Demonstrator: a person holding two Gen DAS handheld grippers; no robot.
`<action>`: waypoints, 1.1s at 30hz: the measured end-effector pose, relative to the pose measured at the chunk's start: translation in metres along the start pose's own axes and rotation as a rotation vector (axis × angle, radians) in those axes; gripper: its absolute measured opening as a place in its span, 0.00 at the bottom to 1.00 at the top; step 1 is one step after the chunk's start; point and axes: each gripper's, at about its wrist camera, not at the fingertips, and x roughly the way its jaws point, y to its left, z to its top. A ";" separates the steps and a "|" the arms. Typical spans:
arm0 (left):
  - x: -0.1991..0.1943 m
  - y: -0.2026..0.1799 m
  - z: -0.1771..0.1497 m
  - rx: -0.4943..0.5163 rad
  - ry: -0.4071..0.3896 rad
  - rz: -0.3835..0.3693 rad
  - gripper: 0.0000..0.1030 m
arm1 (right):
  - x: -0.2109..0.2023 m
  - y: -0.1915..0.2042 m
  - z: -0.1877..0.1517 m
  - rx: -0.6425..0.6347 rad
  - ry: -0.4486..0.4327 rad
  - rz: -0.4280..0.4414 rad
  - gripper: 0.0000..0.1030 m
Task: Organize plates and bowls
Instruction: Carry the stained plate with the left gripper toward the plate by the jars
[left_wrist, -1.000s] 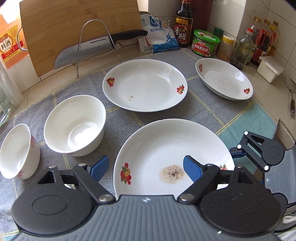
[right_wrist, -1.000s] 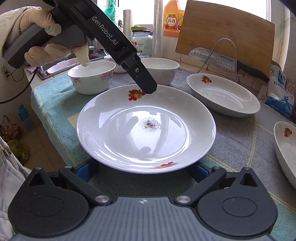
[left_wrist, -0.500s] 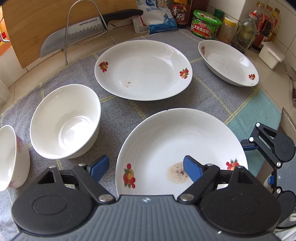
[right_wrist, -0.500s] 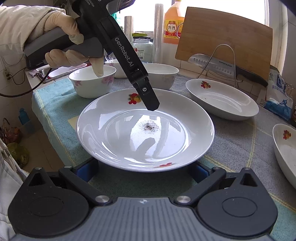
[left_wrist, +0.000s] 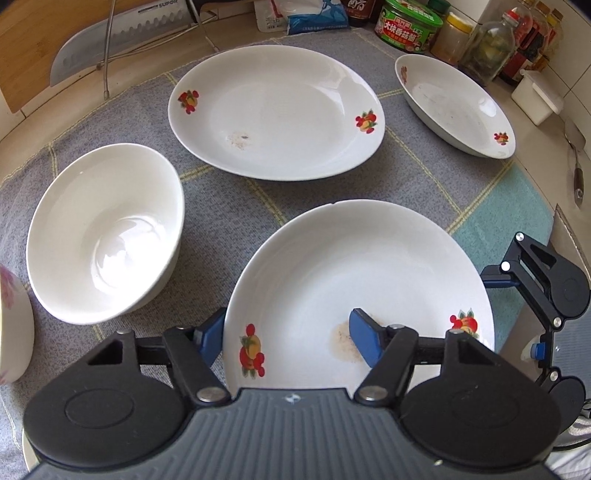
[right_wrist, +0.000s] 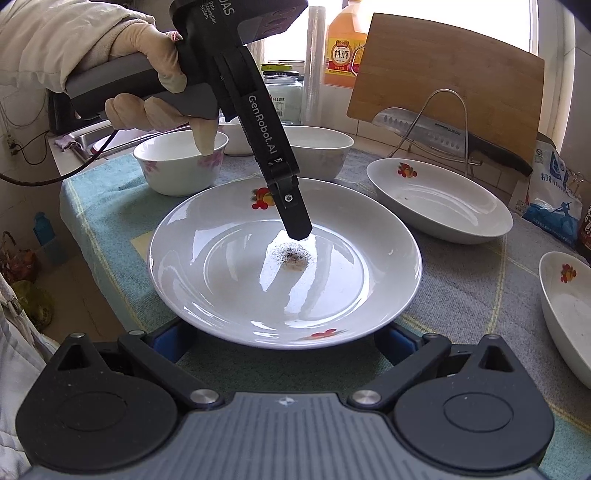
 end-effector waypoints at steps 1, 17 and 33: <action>0.001 0.001 0.001 0.000 0.006 -0.007 0.66 | 0.000 0.000 0.000 -0.001 0.003 0.000 1.00; 0.007 0.003 0.005 0.020 0.056 -0.032 0.64 | 0.004 0.002 0.004 -0.001 0.035 -0.005 1.00; -0.007 -0.006 0.015 0.057 0.031 -0.037 0.64 | -0.009 -0.006 0.012 -0.001 0.050 -0.004 1.00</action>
